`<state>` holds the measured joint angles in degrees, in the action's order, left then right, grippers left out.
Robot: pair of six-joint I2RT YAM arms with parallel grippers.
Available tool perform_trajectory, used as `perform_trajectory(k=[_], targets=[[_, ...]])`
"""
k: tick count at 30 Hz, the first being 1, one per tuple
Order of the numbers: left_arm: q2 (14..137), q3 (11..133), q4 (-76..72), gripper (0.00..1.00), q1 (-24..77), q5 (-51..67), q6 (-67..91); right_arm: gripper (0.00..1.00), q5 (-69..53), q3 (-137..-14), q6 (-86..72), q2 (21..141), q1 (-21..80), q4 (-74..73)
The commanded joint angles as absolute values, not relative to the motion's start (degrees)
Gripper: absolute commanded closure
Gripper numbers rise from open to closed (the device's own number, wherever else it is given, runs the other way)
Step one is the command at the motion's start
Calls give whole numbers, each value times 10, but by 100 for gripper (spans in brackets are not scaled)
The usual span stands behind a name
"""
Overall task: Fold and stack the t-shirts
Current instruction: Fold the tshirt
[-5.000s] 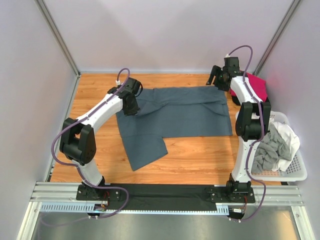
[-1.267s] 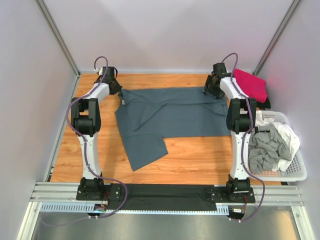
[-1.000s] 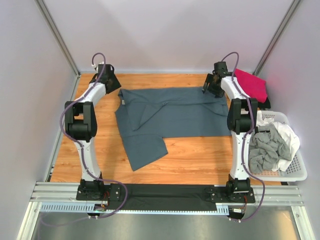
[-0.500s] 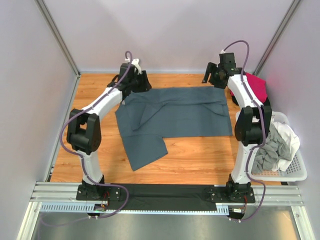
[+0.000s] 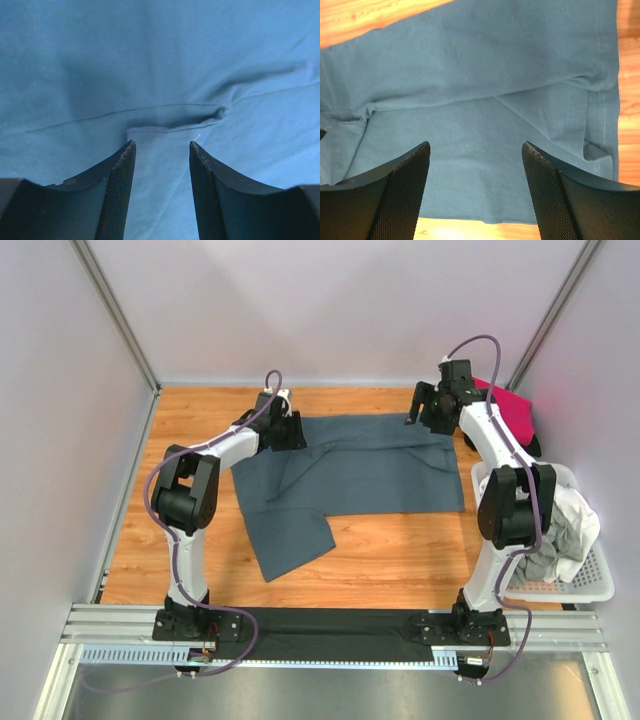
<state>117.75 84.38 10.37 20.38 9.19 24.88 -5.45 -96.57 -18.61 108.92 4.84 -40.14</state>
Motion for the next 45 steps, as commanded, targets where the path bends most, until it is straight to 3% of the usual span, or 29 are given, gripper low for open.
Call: perform_trajectory(k=[1, 17, 22, 27, 45], targets=[[1179, 841, 77, 45, 207, 69, 245, 24, -51, -949, -179, 1050, 48, -397], [1194, 816, 24, 46, 207, 65, 233, 25, -51, -936, -179, 1042, 48, -399], [1195, 812, 18, 65, 207, 68, 236, 25, -47, -937, -178, 1042, 48, -402], [1187, 811, 15, 100, 207, 69, 229, 25, -45, -933, -178, 1041, 47, -402], [1075, 693, -53, 100, 223, 148, 205, 25, -27, -922, -193, 1061, 48, -413]])
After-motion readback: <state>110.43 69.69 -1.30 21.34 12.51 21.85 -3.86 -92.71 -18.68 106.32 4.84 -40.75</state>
